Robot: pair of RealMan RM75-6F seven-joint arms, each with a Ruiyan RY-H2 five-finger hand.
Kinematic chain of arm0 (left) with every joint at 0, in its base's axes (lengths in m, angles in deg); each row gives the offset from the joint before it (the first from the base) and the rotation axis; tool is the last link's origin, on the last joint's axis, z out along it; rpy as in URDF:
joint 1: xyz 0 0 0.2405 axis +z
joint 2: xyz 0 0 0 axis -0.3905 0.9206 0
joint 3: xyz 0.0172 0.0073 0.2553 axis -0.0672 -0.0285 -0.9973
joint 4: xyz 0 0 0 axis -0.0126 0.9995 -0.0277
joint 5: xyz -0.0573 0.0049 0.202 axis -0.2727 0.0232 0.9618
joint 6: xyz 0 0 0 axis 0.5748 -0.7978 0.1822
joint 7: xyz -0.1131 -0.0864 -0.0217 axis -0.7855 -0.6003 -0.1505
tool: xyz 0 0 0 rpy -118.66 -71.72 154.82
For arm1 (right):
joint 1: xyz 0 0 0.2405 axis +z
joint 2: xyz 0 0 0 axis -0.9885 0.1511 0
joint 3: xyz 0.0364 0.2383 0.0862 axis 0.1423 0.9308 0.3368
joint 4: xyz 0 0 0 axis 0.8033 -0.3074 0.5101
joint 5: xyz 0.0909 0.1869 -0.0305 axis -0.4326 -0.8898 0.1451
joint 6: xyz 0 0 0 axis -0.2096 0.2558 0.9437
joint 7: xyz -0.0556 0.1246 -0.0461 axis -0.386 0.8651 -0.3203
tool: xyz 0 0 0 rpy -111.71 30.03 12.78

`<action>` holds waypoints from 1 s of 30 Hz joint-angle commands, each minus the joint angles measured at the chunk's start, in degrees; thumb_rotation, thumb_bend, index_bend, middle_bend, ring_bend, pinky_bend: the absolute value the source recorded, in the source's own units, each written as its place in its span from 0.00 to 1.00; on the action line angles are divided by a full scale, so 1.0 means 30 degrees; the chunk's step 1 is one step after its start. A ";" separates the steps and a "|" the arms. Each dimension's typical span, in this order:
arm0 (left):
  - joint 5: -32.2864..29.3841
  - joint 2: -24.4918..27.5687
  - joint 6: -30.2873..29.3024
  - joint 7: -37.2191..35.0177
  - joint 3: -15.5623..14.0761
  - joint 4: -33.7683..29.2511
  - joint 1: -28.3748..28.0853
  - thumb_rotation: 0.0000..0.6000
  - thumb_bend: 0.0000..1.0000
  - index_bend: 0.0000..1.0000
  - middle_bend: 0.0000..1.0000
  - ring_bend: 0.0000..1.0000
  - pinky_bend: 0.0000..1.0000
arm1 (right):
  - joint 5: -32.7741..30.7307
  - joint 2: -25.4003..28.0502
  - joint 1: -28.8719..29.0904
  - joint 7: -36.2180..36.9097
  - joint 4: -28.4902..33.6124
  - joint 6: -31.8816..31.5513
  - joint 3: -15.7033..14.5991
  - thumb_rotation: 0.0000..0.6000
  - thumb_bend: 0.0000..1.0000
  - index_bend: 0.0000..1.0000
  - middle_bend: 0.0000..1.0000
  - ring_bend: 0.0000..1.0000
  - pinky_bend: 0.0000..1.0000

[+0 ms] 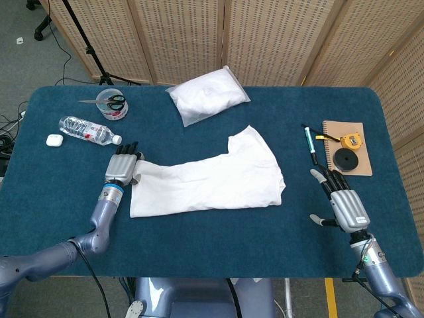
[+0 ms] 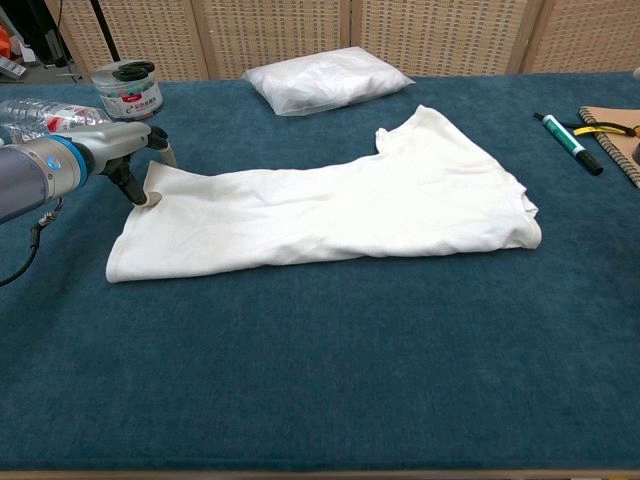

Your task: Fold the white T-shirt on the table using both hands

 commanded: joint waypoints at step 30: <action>-0.0795 -0.0274 -0.1608 0.0400 0.0497 -0.1192 0.0573 1.00 0.44 0.73 0.00 0.00 0.00 | 0.0450 0.0007 -0.0271 0.0602 -0.0016 -0.0081 0.0344 1.00 0.00 0.00 0.00 0.00 0.00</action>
